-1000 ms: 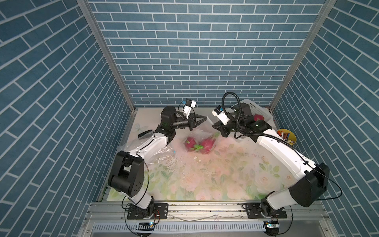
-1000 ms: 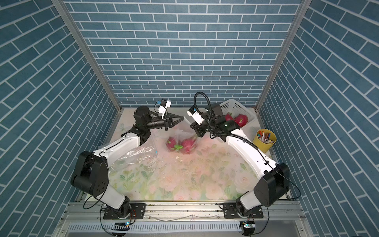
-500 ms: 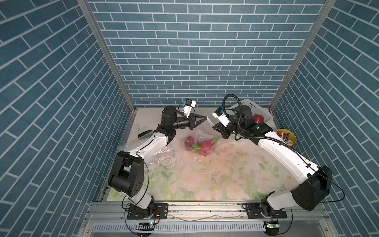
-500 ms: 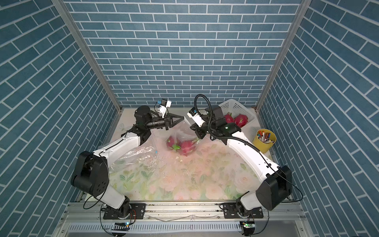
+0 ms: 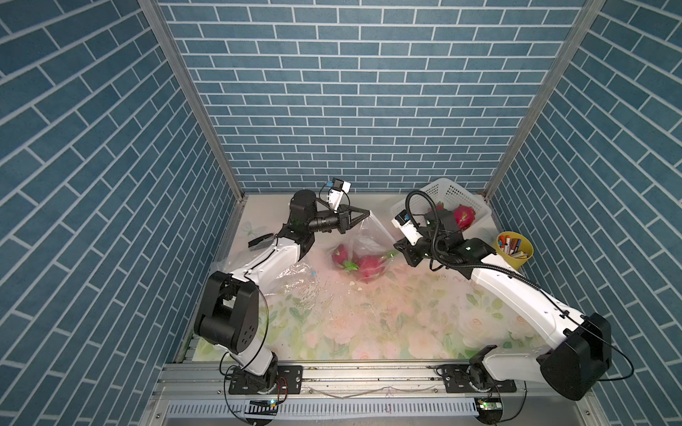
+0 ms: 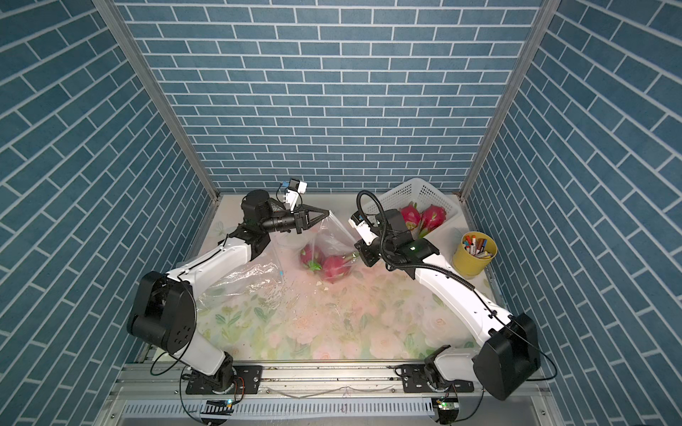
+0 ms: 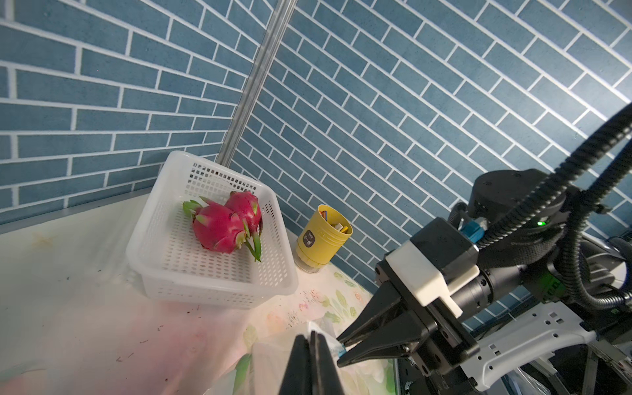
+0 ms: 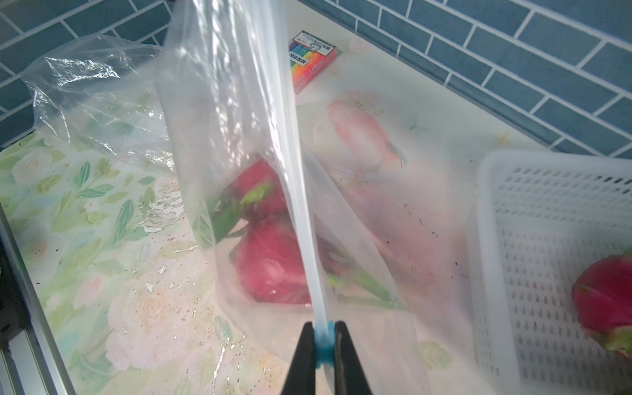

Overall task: Open the zip-top bag and take out the dragon fruit
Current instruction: Unzip the zipper on the zipper food storage bag.

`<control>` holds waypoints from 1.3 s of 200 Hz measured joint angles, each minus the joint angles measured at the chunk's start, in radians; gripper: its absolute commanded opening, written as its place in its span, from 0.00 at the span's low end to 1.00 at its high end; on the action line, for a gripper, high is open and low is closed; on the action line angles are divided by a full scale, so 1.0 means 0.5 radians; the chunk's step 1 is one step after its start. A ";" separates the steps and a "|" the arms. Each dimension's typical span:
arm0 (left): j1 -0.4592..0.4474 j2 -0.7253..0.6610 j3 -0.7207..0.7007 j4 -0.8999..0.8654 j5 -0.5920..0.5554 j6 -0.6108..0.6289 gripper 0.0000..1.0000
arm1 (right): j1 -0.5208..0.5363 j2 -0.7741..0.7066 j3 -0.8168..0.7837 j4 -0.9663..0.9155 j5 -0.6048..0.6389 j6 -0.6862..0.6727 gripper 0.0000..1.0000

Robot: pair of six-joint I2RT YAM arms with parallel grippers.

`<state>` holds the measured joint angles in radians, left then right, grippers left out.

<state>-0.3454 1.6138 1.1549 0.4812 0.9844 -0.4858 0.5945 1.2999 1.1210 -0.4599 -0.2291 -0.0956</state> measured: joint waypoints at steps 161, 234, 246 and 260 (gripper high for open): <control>0.128 -0.005 0.001 0.021 -0.043 -0.053 0.00 | 0.000 -0.388 -0.404 -0.058 0.032 0.341 0.07; 0.137 -0.004 0.112 -0.026 -0.060 0.076 0.00 | -0.013 -0.333 -0.208 -0.280 0.105 0.387 0.40; 0.117 -0.004 0.128 -0.042 -0.051 0.126 0.00 | -0.015 -0.316 -0.099 -0.272 0.189 0.382 0.44; 0.094 -0.004 0.128 -0.074 -0.025 0.169 0.00 | -0.024 -0.297 0.014 -0.213 0.288 0.365 0.45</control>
<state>-0.2985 1.6119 1.2190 0.4442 0.9718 -0.4015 0.5823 1.1515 1.1282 -0.5663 -0.0849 0.0872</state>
